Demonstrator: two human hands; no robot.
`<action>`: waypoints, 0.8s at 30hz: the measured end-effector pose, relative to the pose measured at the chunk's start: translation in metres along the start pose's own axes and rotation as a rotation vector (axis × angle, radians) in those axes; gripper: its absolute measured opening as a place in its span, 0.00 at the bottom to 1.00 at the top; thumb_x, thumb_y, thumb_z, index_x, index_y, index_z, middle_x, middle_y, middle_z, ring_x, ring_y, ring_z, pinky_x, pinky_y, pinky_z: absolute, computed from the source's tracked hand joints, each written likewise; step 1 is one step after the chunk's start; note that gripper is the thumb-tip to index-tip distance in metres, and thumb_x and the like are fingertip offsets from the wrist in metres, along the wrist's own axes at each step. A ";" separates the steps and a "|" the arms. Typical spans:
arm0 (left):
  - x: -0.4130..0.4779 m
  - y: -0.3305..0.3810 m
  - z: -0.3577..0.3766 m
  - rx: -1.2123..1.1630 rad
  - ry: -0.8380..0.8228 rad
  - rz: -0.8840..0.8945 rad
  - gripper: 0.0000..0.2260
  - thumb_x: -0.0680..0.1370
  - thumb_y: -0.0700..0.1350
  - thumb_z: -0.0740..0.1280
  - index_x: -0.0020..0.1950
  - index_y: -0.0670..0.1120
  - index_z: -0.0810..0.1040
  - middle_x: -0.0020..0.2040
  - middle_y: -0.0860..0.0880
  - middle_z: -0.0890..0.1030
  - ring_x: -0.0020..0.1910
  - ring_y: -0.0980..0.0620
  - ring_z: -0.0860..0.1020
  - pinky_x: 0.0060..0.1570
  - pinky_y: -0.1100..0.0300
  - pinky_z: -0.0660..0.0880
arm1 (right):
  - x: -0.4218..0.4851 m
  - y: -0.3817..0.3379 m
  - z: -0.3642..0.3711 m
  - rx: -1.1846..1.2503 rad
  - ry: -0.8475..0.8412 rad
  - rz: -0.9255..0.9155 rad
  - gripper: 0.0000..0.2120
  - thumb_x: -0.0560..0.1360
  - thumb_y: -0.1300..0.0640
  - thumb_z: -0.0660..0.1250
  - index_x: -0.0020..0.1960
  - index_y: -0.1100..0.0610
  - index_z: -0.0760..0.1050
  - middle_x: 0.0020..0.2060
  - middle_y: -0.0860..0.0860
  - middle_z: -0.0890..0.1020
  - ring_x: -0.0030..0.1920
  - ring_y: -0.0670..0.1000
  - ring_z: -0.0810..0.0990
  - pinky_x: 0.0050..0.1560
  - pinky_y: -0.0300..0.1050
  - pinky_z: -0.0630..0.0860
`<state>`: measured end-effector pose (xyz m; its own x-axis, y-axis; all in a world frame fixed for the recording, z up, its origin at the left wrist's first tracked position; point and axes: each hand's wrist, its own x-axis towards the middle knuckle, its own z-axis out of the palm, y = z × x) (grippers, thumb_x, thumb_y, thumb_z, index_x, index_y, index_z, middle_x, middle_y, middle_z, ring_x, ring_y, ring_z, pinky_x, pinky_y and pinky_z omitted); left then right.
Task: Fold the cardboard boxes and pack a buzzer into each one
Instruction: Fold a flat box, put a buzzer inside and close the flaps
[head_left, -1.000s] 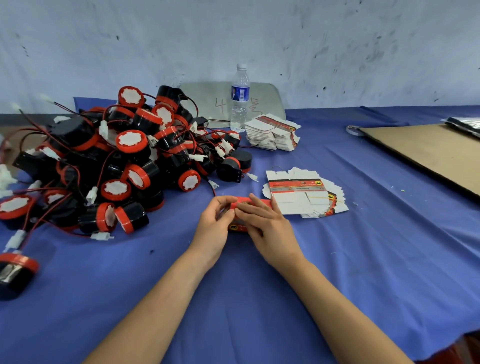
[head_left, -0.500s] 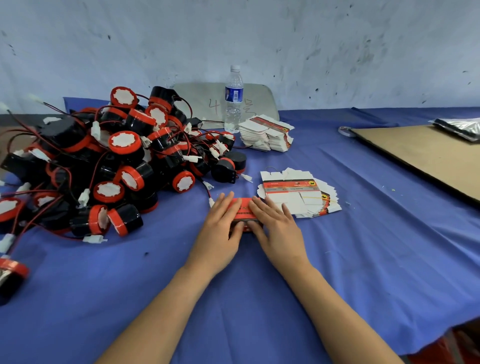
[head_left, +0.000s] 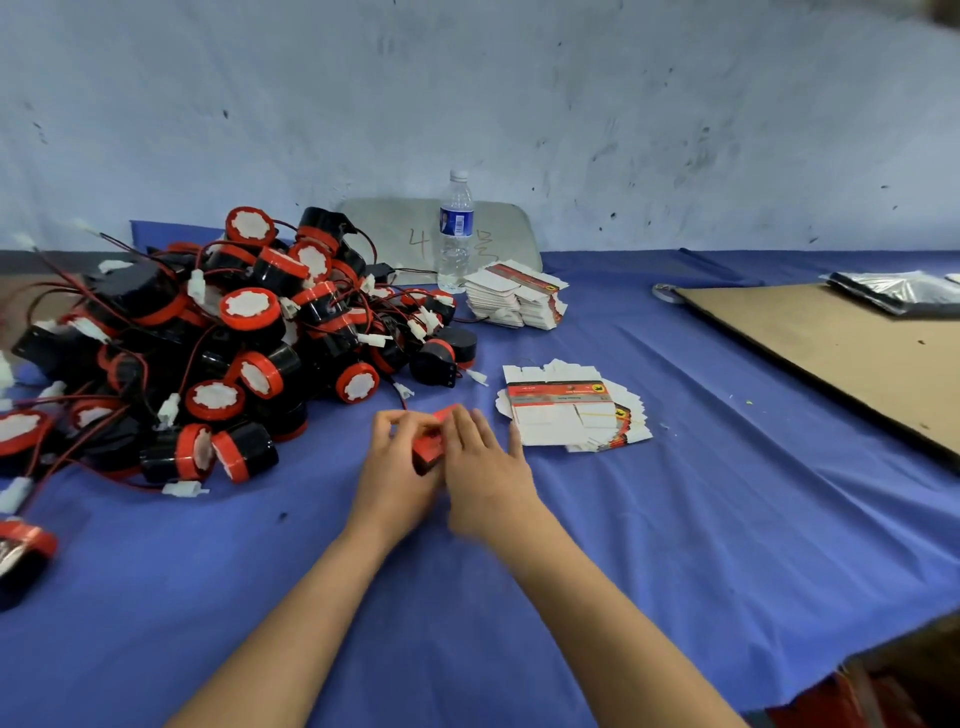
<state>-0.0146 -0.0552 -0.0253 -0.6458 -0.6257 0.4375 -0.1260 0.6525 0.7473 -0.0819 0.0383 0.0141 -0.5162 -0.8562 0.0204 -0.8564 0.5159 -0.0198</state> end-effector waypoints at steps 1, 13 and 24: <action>0.000 0.001 -0.002 -0.028 0.052 0.003 0.14 0.71 0.42 0.76 0.53 0.50 0.78 0.54 0.52 0.73 0.48 0.55 0.75 0.46 0.77 0.66 | -0.009 0.005 0.009 0.118 0.086 -0.010 0.37 0.75 0.61 0.63 0.79 0.56 0.47 0.78 0.50 0.50 0.78 0.50 0.41 0.76 0.58 0.40; -0.015 0.022 -0.011 -0.021 0.141 0.381 0.13 0.75 0.53 0.63 0.48 0.43 0.74 0.44 0.51 0.76 0.41 0.55 0.72 0.43 0.71 0.67 | -0.034 0.013 0.035 0.773 0.415 0.003 0.22 0.70 0.55 0.73 0.61 0.56 0.73 0.53 0.46 0.77 0.51 0.49 0.75 0.49 0.37 0.71; -0.011 0.022 -0.010 -0.109 0.124 0.276 0.16 0.68 0.56 0.64 0.46 0.44 0.75 0.41 0.54 0.77 0.40 0.57 0.74 0.39 0.67 0.70 | -0.035 0.010 0.032 0.773 0.368 0.004 0.19 0.69 0.49 0.74 0.55 0.52 0.70 0.46 0.45 0.77 0.45 0.46 0.73 0.41 0.38 0.68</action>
<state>-0.0028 -0.0390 -0.0087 -0.5473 -0.4829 0.6836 0.1268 0.7595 0.6381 -0.0723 0.0725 -0.0192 -0.6031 -0.7218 0.3394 -0.6787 0.2409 -0.6937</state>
